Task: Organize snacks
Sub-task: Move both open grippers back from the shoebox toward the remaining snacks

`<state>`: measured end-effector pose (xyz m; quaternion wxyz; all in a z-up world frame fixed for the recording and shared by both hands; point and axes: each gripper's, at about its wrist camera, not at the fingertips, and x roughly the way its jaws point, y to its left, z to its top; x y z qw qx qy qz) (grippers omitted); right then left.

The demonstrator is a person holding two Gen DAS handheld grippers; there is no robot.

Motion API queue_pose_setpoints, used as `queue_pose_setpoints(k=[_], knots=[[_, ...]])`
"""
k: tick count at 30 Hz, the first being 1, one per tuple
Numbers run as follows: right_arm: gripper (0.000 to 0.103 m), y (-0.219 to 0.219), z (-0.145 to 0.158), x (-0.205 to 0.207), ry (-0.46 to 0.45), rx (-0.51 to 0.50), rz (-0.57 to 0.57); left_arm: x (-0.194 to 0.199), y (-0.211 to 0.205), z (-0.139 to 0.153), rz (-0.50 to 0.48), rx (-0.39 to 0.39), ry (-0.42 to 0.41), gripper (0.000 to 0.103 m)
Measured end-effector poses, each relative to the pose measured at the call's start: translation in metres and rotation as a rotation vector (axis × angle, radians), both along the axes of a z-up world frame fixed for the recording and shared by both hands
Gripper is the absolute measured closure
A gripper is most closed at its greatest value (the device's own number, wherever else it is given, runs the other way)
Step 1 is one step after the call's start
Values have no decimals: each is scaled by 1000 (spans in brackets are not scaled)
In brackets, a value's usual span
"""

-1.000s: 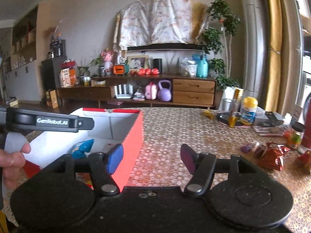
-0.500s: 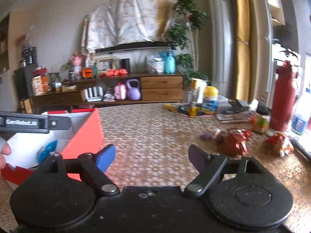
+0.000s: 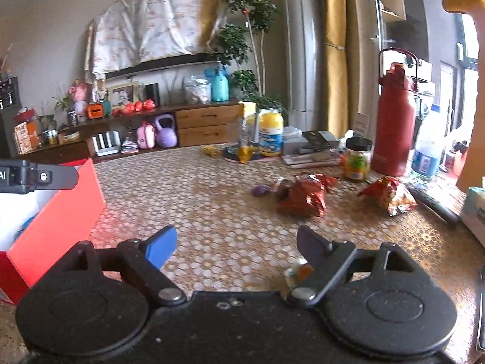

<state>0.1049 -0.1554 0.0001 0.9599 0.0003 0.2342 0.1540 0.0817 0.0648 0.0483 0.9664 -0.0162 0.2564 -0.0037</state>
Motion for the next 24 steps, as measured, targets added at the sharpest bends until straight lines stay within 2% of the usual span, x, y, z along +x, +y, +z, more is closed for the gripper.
queue_pose_setpoints(k=[7,14,24], knots=[[16,-22,-15,9,28,-13,-60,13,-26,-6,-68,10,18,1],[16,-40,-43,29,92,-43,-112,29,-48,-17,-117,25,51,1],[16,-49,-70,62,163,-28,-108,62,-72,-33,-156,36,100,1]])
